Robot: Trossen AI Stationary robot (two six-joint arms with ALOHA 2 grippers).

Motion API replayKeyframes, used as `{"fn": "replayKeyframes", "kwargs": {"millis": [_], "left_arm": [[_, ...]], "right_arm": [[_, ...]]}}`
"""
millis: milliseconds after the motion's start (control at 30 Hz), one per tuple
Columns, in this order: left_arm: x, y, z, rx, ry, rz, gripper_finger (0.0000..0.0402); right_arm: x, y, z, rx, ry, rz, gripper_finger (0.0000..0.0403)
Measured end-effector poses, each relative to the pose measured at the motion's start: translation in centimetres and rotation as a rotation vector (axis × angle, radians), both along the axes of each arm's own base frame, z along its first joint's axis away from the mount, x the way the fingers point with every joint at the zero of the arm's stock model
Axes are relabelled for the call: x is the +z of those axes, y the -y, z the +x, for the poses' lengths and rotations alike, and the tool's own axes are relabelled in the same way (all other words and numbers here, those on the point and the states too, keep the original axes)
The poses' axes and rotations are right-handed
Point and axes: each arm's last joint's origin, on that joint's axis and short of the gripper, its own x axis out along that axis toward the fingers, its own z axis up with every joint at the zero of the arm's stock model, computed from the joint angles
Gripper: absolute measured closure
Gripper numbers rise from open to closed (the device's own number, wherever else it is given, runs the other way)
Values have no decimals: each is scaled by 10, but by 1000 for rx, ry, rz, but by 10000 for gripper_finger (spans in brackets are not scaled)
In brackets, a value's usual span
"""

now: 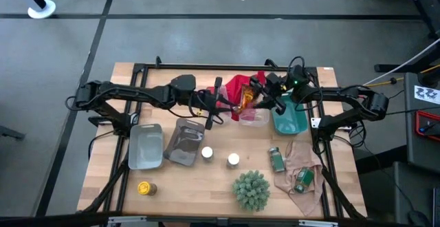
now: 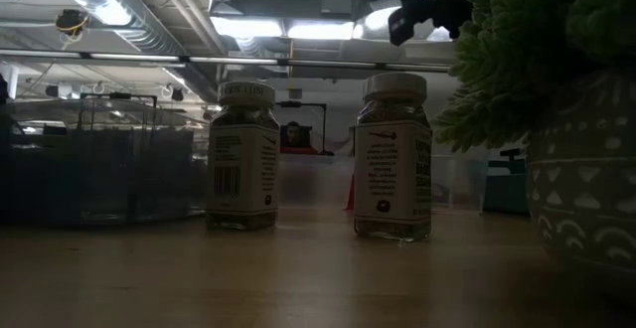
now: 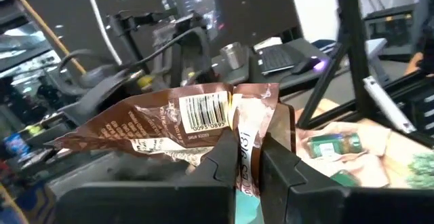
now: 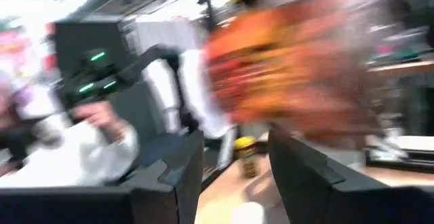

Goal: Sort spices by type
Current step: Put the orange seasoning pack into the right transparent bin

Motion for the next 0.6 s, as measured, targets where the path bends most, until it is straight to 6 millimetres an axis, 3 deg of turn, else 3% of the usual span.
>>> {"fn": "replayKeyframes", "kwargs": {"millis": [133, 333, 600], "left_arm": [[-1, -1, 0, 7, -14, -11, 379], [-2, 0, 0, -4, -18, -12, 384], [-1, 0, 0, -5, -13, 0, 379]], "right_arm": [[0, -2, -1, 53, -9, -19, 237], [1, 2, 1, -70, 7, 31, 237], [1, 3, 2, -110, -1, 71, 237]]}}
